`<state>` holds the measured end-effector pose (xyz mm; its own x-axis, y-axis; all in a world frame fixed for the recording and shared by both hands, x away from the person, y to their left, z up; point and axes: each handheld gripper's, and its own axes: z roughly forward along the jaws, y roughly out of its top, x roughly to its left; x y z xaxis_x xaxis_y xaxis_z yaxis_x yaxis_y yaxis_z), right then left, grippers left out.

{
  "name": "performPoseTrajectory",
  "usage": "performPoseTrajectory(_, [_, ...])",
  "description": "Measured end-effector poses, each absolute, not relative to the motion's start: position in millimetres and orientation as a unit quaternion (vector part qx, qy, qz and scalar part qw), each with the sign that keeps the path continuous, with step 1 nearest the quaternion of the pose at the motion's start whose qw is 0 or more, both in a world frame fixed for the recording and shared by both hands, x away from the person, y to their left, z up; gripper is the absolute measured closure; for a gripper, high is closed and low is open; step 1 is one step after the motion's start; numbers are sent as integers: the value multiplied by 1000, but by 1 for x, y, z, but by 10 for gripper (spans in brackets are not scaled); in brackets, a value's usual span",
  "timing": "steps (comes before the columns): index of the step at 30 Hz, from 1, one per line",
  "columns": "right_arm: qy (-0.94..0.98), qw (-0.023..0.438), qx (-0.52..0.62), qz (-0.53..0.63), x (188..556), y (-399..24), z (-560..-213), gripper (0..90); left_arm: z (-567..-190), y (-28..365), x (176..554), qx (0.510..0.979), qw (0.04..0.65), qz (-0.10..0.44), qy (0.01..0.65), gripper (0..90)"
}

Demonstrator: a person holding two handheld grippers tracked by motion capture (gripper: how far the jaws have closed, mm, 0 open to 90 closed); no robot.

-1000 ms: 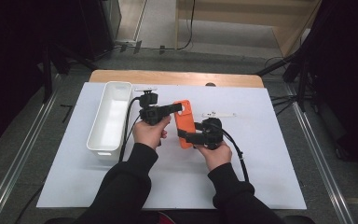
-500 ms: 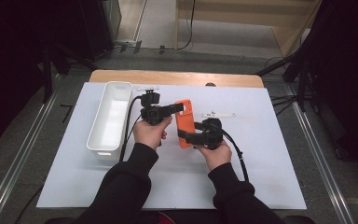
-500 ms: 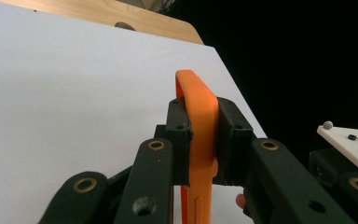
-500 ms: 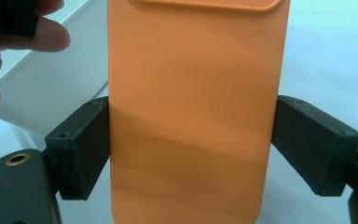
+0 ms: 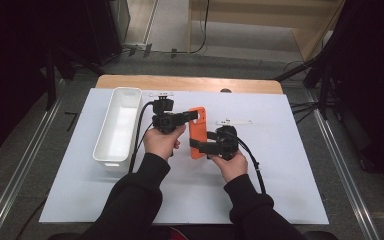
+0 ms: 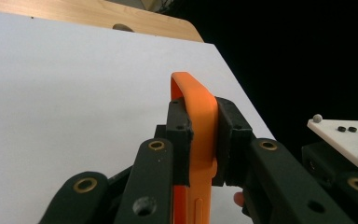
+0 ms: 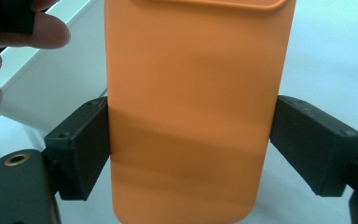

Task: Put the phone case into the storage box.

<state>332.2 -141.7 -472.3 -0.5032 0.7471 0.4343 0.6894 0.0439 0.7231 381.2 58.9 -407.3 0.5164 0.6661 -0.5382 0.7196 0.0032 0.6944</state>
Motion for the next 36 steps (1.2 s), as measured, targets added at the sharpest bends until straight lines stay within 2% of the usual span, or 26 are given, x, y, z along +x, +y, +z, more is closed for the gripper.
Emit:
performPoseTrajectory(12, [732,16,490,473,332,-141,-469,139,-404,63,384,709,509,-22,488,779])
performPoseTrajectory(18, [736,-20,477,480,330,-149,-463,140,-401,65,386,721,504,-19,475,778])
performPoseTrajectory(36, [752,-31,449,481,328,-176,-452,140,-387,78,389,762,493,-41,418,777])
